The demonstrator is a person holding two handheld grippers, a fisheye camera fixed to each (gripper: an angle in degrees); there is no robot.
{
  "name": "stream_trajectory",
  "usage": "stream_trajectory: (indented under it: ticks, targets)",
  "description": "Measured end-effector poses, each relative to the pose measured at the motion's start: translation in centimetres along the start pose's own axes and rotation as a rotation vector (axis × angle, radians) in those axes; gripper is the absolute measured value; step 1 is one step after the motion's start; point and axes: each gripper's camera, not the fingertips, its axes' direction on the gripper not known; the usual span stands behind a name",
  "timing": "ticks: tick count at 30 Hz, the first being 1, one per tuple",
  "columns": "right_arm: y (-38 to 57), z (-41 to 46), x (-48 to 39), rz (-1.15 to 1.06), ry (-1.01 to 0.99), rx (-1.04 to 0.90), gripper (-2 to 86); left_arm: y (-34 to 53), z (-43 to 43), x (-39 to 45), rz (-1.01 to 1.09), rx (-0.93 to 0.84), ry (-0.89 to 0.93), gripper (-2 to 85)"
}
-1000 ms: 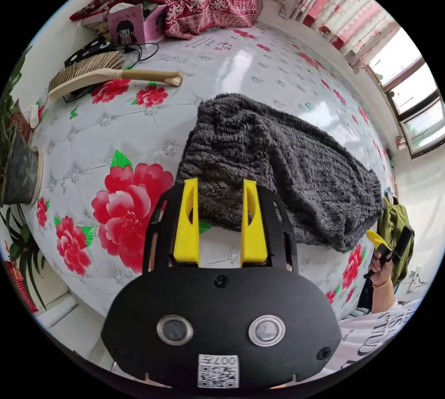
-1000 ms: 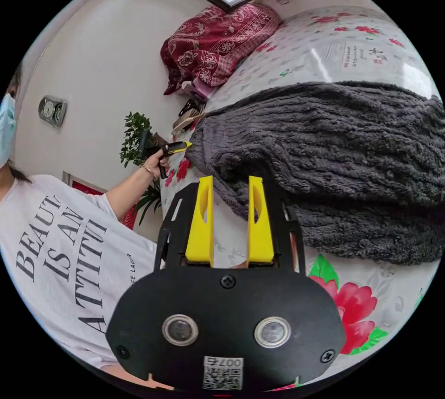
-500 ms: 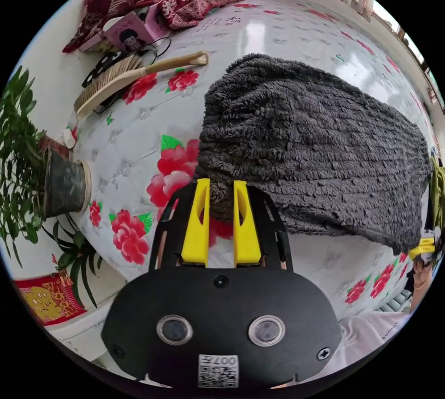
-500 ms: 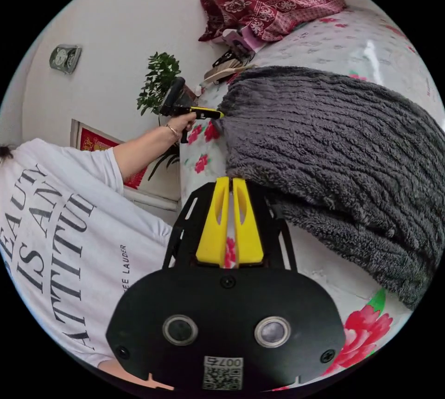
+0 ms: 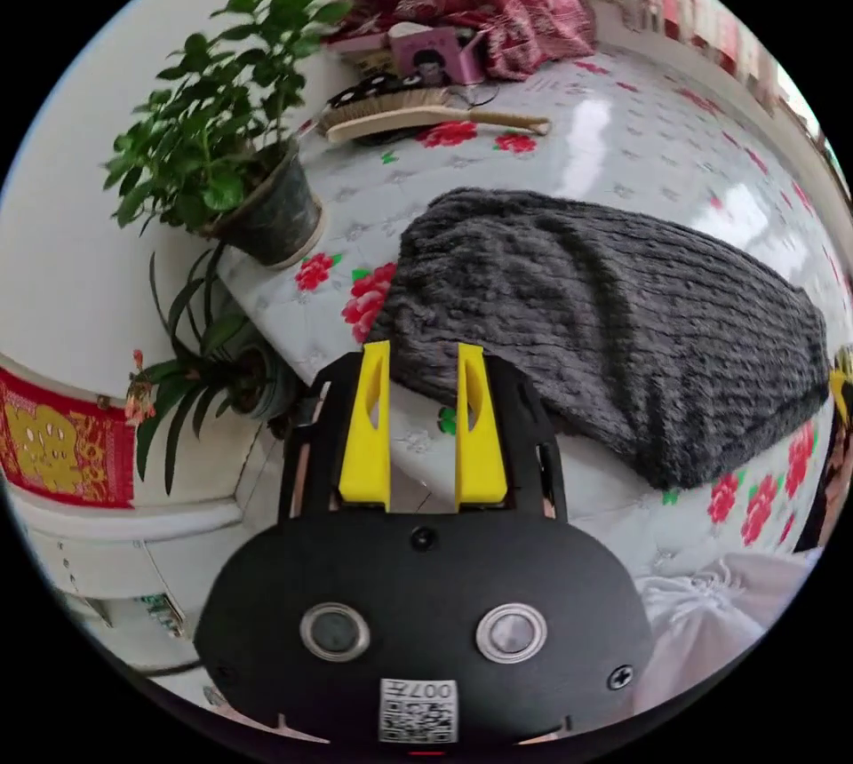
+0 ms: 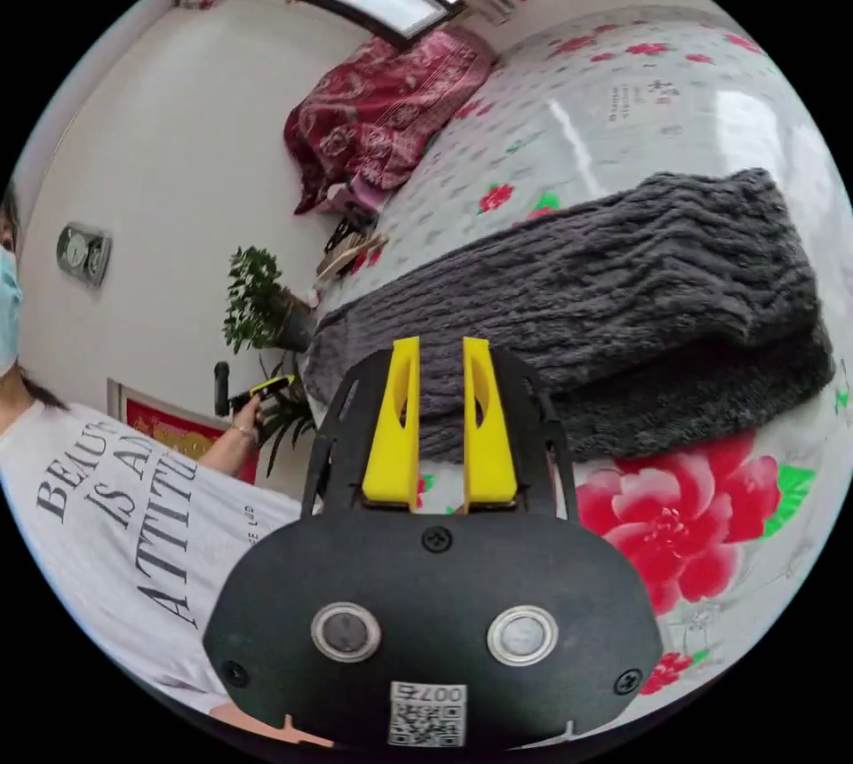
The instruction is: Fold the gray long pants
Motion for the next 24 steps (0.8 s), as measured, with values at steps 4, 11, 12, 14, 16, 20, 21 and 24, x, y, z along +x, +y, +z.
stream_trajectory:
  ticks: [4,11,12,14,16,20,21,24]
  targets:
    - [0.5,-9.6,11.2,0.333,0.106,0.279,9.3,0.9,-2.8,13.8,0.423,0.047,0.317,13.3]
    - [-3.5,-12.0,22.4,0.545,0.189,0.291,6.3,2.9,3.5,24.7,0.592,-0.150,0.179,4.7]
    - [-4.2,-11.4,24.0,0.580,0.217,0.237,4.7,2.7,3.5,24.4,0.588,-0.146,0.198,3.8]
    - [-5.3,-11.6,24.9,0.579,0.206,0.214,2.4,1.4,3.1,23.3,0.571,-0.165,0.236,1.5]
    - [-6.3,-13.6,23.5,0.472,0.211,0.299,1.2,-0.2,1.5,21.0,0.523,-0.151,0.303,0.1]
    - [-8.2,-19.9,19.2,0.207,0.264,0.366,0.4,-1.6,-3.1,17.6,0.480,-0.056,0.405,-0.6]
    - [-8.2,-21.3,18.5,0.168,0.312,0.362,0.4,-1.6,-4.1,17.3,0.503,-0.044,0.398,-0.7]
    - [-6.7,-22.6,20.3,0.182,0.415,0.330,1.0,-0.5,-3.0,18.1,0.579,-0.086,0.392,-0.4]
